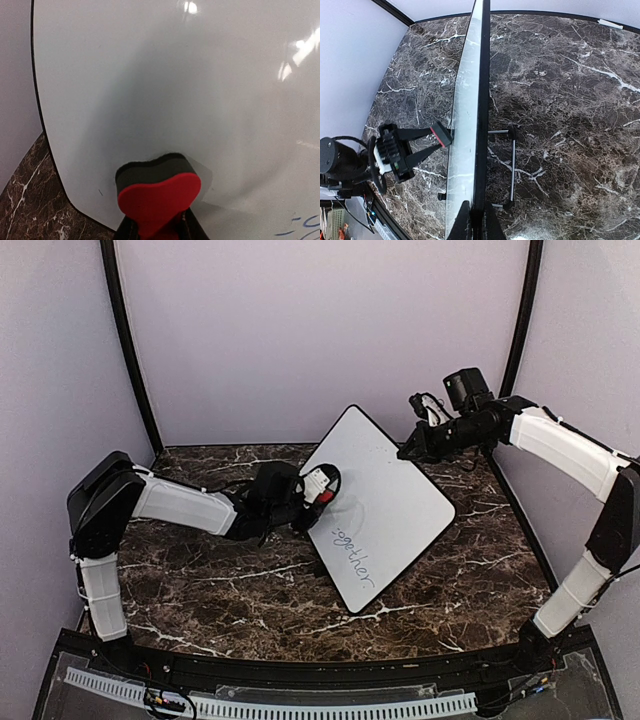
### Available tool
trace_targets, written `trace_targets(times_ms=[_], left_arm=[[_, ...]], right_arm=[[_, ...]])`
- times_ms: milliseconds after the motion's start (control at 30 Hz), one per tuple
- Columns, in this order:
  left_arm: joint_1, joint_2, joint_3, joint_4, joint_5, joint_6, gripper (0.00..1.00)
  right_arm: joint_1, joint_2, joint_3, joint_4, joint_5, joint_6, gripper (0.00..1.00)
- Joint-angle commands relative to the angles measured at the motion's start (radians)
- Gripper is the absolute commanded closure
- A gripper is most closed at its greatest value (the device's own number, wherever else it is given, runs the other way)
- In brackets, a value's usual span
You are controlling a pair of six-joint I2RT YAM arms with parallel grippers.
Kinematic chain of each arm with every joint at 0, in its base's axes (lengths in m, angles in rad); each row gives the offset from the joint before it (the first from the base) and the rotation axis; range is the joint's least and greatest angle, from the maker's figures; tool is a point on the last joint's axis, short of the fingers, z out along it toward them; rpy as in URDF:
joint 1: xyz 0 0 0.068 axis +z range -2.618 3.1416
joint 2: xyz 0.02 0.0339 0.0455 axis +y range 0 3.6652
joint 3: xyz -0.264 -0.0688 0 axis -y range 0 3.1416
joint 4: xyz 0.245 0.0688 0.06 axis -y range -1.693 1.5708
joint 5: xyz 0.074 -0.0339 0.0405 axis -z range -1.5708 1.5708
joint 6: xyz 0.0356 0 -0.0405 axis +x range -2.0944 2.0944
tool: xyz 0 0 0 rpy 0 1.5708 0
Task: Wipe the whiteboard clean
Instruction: Erase the center of the whiteboard.
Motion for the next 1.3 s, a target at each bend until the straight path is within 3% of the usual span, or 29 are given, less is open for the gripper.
trace_targets(times_ms=[0, 167, 533, 767, 933, 1267], left_arm=[[0.05, 0.081, -0.002, -0.09, 0.005, 0.002, 1.0], [0.033, 0.076, 0.011, -0.13, 0.082, -0.035, 1.0], [-0.172, 0.018, -0.046, -0.107, 0.172, -0.145, 1.0], [-0.23, -0.02, -0.095, -0.128, 0.16, -0.186, 1.0], [-0.2, 0.0, -0.1, -0.159, 0.01, -0.227, 1.0], [-0.05, 0.021, -0.114, -0.124, -0.062, -0.209, 1.0]], right_arm=[[0.06, 0.016, 0.005, -0.013, -0.121, -0.117, 1.0], [0.06, 0.016, 0.003, -0.013, -0.121, -0.118, 1.0], [0.06, 0.01, -0.004, -0.009, -0.121, -0.117, 1.0], [0.06, -0.005, -0.008, -0.01, -0.114, -0.112, 1.0], [0.06, -0.015, -0.018, -0.008, -0.112, -0.108, 1.0], [0.061, -0.029, -0.029, -0.007, -0.117, -0.106, 1.0]])
